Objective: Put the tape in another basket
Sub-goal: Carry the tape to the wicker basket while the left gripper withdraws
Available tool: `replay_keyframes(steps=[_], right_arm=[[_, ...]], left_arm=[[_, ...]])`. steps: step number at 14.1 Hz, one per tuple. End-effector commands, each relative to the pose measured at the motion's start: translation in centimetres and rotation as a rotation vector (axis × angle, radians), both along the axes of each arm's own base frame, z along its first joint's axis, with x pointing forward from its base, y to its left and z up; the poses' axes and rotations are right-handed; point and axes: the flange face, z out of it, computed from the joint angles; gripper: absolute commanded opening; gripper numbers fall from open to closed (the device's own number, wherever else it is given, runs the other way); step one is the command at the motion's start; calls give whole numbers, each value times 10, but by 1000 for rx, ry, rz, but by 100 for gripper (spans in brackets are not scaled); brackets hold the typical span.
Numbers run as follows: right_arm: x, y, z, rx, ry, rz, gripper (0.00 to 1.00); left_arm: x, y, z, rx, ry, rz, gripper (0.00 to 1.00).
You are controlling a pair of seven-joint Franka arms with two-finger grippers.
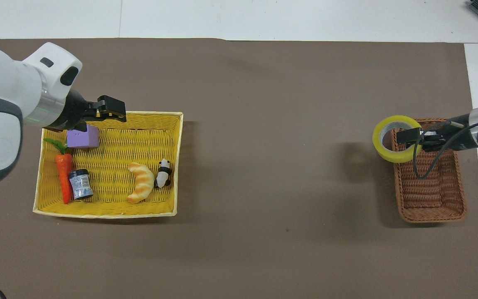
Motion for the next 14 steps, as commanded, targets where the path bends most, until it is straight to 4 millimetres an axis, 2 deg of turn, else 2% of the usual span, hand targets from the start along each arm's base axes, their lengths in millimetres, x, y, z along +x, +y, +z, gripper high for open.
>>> replay_keyframes(steps=[1,3,7,8,10,12,14], right_arm=[[-9,-12,-4,-38,-10,54,0],[-14,-22,-4,-32,-8,63,0],[-30,-47,-1,4,-7,103,0],[-32,-51,0,7,-10,107,0],[-35,-50,-3,8,-6,115,0],[-46,-50,-8,-13,7,137,0],[-50,-52,-15,-23,21,157,0]], left_arm=[[-9,26,32,68,20,-116,100],[-14,40,42,105,42,-127,100],[-35,46,91,136,93,-129,100],[-38,45,96,136,86,-130,100],[-45,44,99,126,76,-120,100],[-42,52,98,109,42,-97,100],[-43,53,98,111,45,-99,100]])
